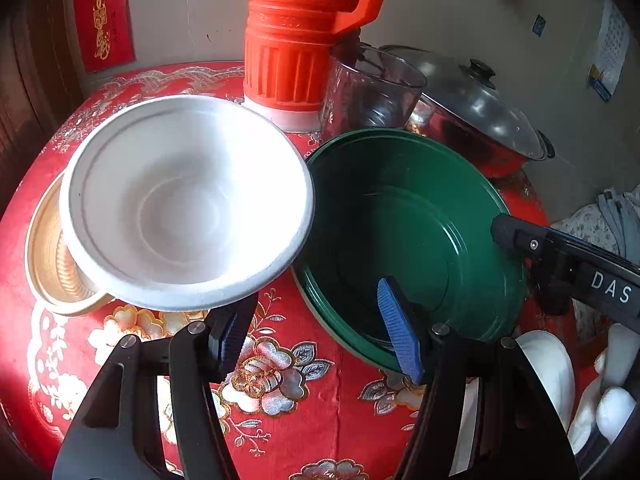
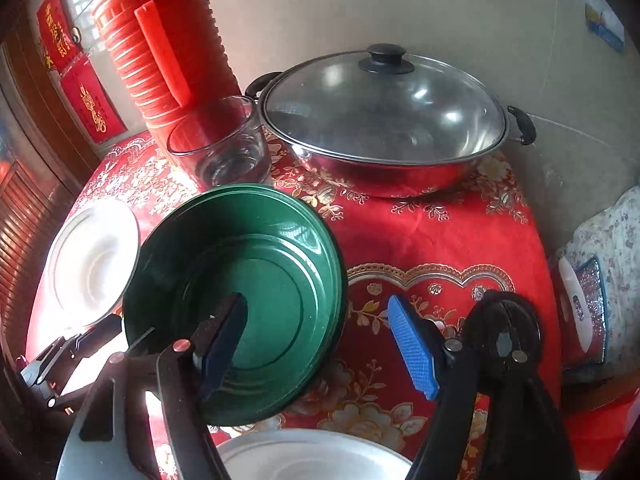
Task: Organize plates and bowls
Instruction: 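Close the left tool on the green basin rim while the right tool grips the opposite rim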
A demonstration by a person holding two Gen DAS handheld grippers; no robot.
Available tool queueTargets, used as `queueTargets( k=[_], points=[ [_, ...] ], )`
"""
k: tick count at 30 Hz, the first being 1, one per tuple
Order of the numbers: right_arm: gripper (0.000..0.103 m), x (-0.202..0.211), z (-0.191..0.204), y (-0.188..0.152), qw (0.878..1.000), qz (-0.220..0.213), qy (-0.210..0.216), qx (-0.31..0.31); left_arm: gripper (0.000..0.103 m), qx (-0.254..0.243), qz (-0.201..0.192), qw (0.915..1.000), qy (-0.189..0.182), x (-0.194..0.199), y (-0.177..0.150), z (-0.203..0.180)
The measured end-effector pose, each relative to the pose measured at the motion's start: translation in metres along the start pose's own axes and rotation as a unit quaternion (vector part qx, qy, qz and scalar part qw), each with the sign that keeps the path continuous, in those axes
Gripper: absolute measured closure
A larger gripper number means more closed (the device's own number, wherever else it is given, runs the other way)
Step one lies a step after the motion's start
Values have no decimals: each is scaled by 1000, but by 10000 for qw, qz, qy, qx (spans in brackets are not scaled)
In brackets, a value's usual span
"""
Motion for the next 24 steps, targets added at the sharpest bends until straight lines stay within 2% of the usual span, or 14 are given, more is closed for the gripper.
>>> queueTargets(
  k=[4, 10, 11, 12, 13, 17, 18, 20, 24],
  points=[
    [30, -13, 0, 6, 9997, 85, 179, -111, 40, 34, 56, 10000, 15, -7, 1, 2],
    [31, -26, 7, 10, 9997, 149, 169, -22, 40, 6, 157, 9998, 85, -12, 3, 5],
    [34, -27, 8, 11, 9997, 147, 169, 14, 40, -25, 172, 9998, 122, -13, 3, 6],
    [50, -28, 10, 11, 9997, 143, 181, 55, 40, -43, 193, 9997, 147, -14, 3, 6],
    [58, -28, 12, 12, 9997, 131, 206, 90, 40, -47, 217, 9997, 137, -15, 3, 6],
    [71, -31, 12, 10, 9996, 161, 194, 161, 40, -42, 307, 9995, 26, -19, 1, 8],
    [78, -30, 13, 9, 9995, 145, 215, 181, 42, -20, 305, 9995, -22, -19, 1, 8],
    [82, -26, 16, 5, 9992, 136, 303, 222, 63, -39, 342, 9994, 5, -17, -1, 11],
    [83, -11, 20, -1, 9990, -86, 245, 368, 74, -43, 371, 9993, 80, -10, -4, 22]
  ],
)
Point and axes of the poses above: each gripper's, at about its wrist camera, not at the fingertips, and x roughly against the way its jaws point, z to its left, y to its top, the point moved 10 cm from there along -x, roughly the way its jaws point, and after that the axes turned 15 degrees about -y, right-handed, at the moved point
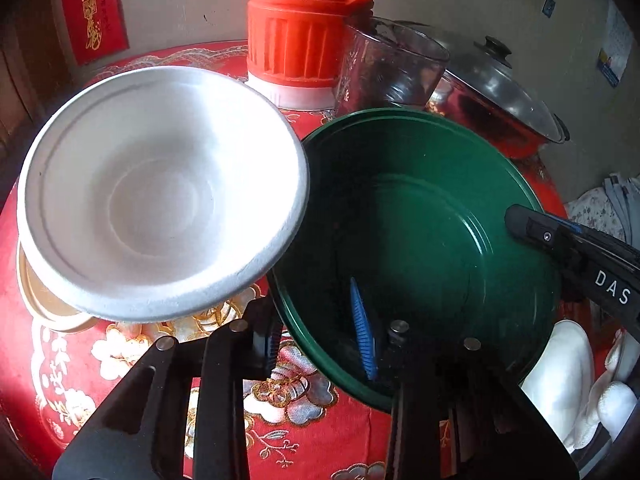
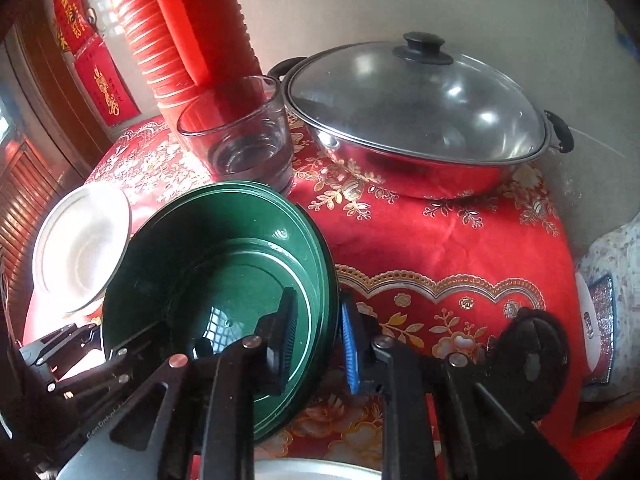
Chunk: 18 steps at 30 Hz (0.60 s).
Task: Organize plates and bowls
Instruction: 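Lift the green basin with both tools and carry it toward the stacked red plates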
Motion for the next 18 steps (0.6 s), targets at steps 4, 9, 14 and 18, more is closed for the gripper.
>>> queueTargets(
  k=[4, 9, 14, 18],
  points=[
    [83, 23, 6, -4, 9998, -193, 101, 16, 76, 24, -47, 10000, -83, 15, -5, 5],
    [83, 52, 10, -13, 9993, -348, -79, 90, 76, -31, -33, 9996, -289, 39, -16, -2],
    [82, 89, 13, -31, 9983, -530, -215, 106, 76, -52, 86, 9983, -571, 56, -32, -13],
    [82, 120, 15, -41, 9973, -709, -204, 45, 76, -123, 1, 9974, -705, 79, -45, -21]
  ],
)
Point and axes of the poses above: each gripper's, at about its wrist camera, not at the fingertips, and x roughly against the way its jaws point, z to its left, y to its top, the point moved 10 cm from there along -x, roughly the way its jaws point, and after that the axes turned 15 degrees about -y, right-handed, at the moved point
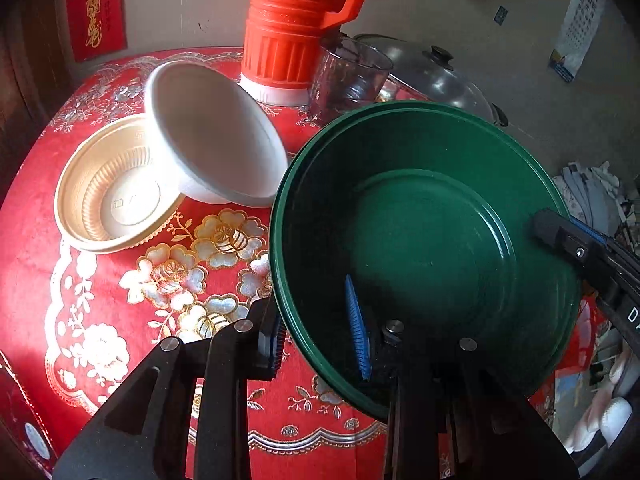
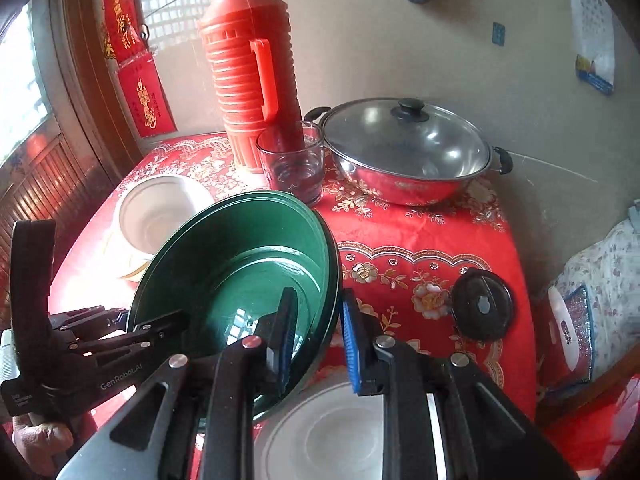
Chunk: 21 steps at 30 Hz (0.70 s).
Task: Organize plates and bowls
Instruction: 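Lift the green basin with both tools and carry it toward the stacked red plates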
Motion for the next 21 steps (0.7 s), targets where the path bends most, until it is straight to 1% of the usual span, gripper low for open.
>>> queueTargets(
  k=[2, 4, 9, 11, 14, 21],
  points=[
    [80, 15, 2, -4, 10000, -75, -44, 16, 76, -52, -17, 10000, -68, 11, -8, -5],
    [80, 26, 5, -8, 9999, -122, 6, -48, 76, -83, -61, 9999, -109, 25, -16, -8],
    [80, 49, 22, -10, 9994, -277, 194, -22, 76, -114, -292, 9995, -49, 64, -22, 0],
    [80, 58, 36, -10, 9990, -351, 273, 63, 76, -127, -403, 9991, 75, 82, -24, 9],
    [80, 70, 62, -11, 9978, -448, 461, 188, 76, -22, -521, 9985, 168, 108, -29, 28],
    [80, 85, 126, -19, 9931, -517, 924, 500, 76, 209, -861, 9949, 476, 159, -45, 76]
  ],
)
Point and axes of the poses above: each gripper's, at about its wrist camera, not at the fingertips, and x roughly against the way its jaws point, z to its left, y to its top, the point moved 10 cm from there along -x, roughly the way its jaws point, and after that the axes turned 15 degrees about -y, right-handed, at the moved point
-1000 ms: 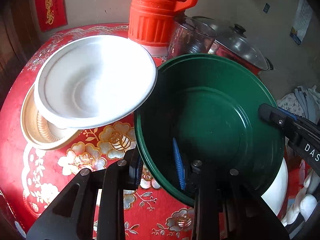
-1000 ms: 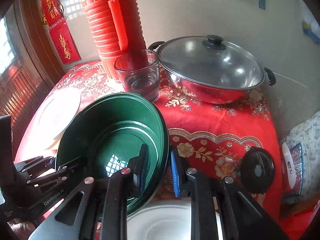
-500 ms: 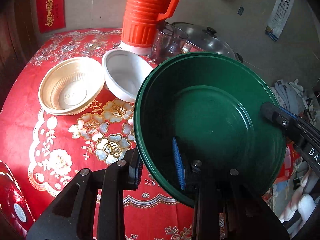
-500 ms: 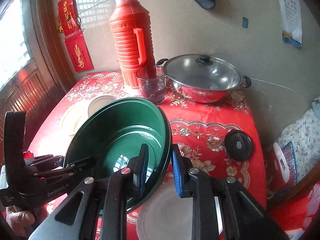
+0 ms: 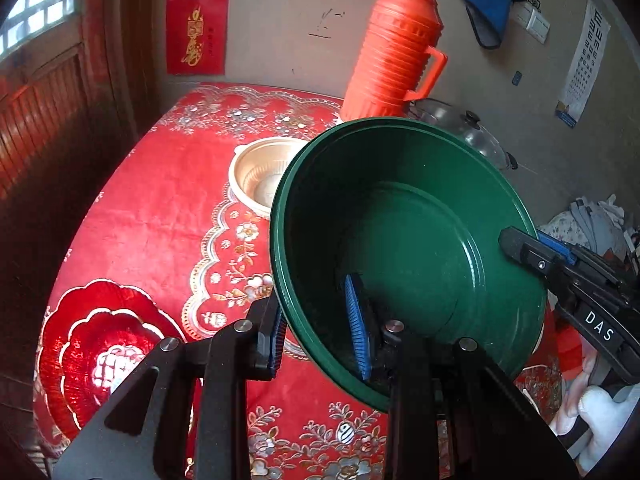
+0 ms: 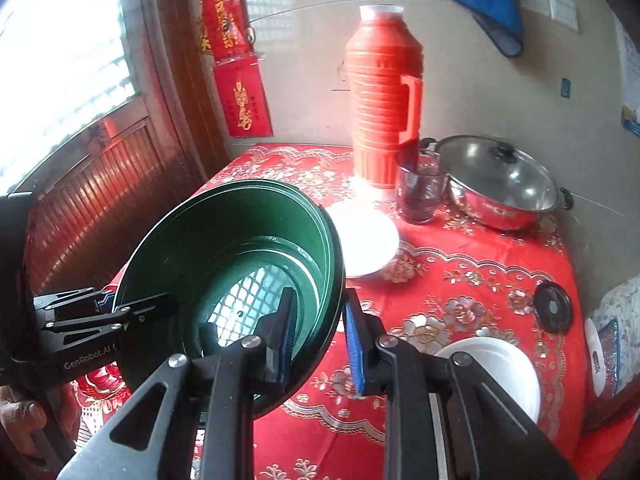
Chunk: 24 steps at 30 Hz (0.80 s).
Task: Organize plates and bowls
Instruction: 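Lift the green basin with both tools and carry it toward the stacked red plates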
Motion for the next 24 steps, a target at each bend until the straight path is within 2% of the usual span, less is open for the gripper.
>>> queueTargets(
  k=[10, 24],
  points=[
    [79, 3, 80, -11, 9977, 21, 545, 393, 76, 356, -216, 9986, 318, 45, -24, 62],
    [79, 3, 159, -36, 9901, 167, 1058, 910, 76, 679, -465, 9933, 815, 91, -62, 126]
  ],
)
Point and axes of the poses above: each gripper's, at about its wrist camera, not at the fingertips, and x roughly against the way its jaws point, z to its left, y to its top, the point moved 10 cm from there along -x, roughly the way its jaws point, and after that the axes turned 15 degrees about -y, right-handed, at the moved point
